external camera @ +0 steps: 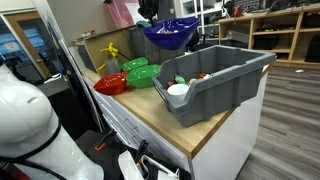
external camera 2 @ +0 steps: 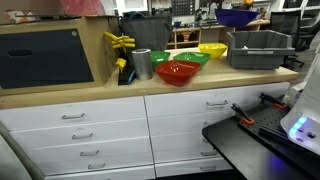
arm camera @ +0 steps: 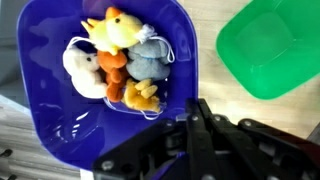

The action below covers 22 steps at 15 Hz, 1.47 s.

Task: Transfer the things from the blue bowl to the grey tub

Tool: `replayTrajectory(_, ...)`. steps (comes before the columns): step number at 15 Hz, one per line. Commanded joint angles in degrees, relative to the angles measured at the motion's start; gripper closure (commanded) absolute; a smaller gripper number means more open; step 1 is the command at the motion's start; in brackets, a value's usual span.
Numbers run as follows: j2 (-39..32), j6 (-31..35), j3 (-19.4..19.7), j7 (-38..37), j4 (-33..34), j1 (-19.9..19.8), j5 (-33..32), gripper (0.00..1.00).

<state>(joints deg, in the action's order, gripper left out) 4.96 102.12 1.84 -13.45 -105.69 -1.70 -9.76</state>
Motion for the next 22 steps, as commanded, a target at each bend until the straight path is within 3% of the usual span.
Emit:
replayTrajectory(1,-0.5,0.6,-0.5,-0.7,0.2,-0.1,0.0,0.97)
replayTrajectory(22,-1.1,1.4,-1.3,-2.3,0.2,0.4,0.0,0.97)
